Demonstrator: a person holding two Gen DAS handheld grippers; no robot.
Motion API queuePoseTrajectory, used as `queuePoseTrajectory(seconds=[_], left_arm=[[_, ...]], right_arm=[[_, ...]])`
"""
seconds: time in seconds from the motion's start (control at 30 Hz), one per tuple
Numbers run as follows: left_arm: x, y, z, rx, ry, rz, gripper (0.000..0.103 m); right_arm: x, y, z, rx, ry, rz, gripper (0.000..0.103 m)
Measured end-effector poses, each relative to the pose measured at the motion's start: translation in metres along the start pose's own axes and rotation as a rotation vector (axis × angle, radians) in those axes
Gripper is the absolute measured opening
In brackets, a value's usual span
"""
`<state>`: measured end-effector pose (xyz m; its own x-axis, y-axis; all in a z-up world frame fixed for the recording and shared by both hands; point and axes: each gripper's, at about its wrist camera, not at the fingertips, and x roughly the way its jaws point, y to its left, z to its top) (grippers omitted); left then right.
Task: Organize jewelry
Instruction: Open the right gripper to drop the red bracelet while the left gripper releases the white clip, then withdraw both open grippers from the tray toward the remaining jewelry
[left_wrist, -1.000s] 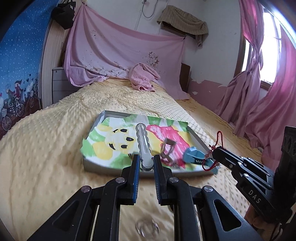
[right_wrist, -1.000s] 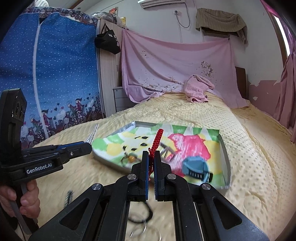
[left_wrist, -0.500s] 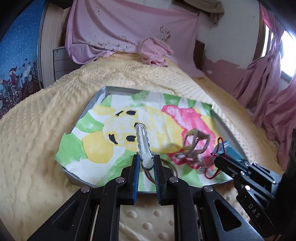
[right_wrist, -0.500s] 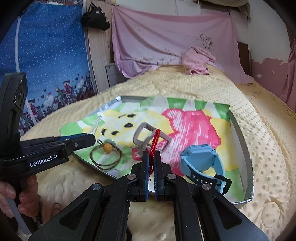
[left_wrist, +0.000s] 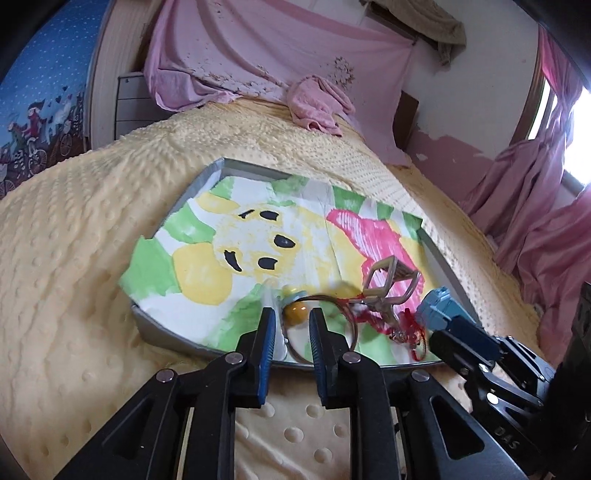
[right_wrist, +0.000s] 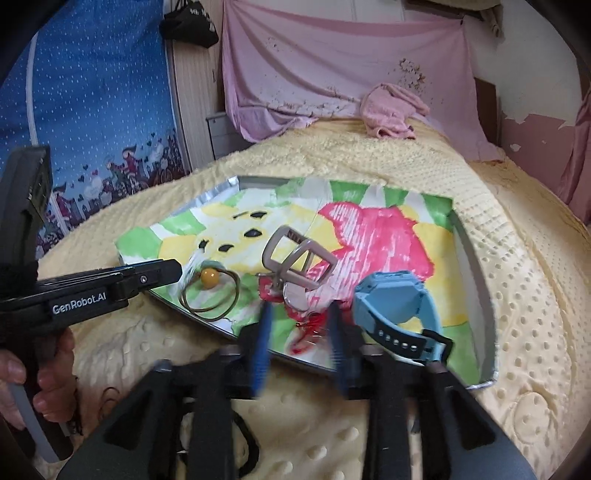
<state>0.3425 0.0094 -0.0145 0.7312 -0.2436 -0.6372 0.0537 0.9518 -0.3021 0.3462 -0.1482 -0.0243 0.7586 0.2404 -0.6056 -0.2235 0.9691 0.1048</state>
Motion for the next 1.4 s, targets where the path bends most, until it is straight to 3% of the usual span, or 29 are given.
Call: queuePoseTrajectory(seconds=[0.1,0.17,0.2,0.23,0.27,0.4,0.47,0.53,0.73,0.97,1.4], left_arm=[[-0.009,-0.001,-0.002,0.002,-0.029,-0.003,0.027],[-0.017,-0.004,-0.004,0.014,-0.055,0.006,0.048],[-0.022,-0.006,-0.005,0.020,-0.077,0.014,0.070],[-0.030,-0.008,-0.007,0.027,-0.112,0.027,0.076],[-0.036,-0.009,-0.008,0.034,-0.140,0.032,0.076],[-0.057,-0.010,-0.013,0.039,-0.180,0.035,0.077],[-0.066,-0.010,-0.016,0.043,-0.198,0.039,0.082],[-0.077,-0.010,-0.022,0.046,-0.224,0.053,0.092],[-0.107,-0.010,-0.045,0.070,-0.275,0.087,0.100],[-0.145,-0.008,-0.075,0.083,-0.321,0.106,0.103],[-0.170,-0.008,-0.129,0.161,-0.304,0.177,0.103]], right_arm=[[-0.018,-0.001,0.000,0.005,-0.047,-0.015,0.035],[-0.029,-0.003,0.000,0.012,-0.077,-0.016,0.036],[-0.034,-0.003,0.000,0.015,-0.089,-0.017,0.036],[-0.041,-0.002,-0.001,0.020,-0.108,-0.020,0.041],[-0.047,-0.003,-0.002,0.024,-0.122,-0.022,0.046],[-0.069,-0.004,-0.006,0.050,-0.180,-0.028,0.052],[-0.082,-0.005,-0.010,0.078,-0.213,-0.027,0.065],[-0.096,-0.006,-0.016,0.097,-0.248,-0.035,0.070],[-0.129,-0.007,-0.034,0.125,-0.295,-0.048,0.091],[-0.161,-0.001,-0.056,0.104,-0.337,-0.025,0.099],[-0.190,0.015,-0.109,0.038,-0.271,-0.049,0.099]])
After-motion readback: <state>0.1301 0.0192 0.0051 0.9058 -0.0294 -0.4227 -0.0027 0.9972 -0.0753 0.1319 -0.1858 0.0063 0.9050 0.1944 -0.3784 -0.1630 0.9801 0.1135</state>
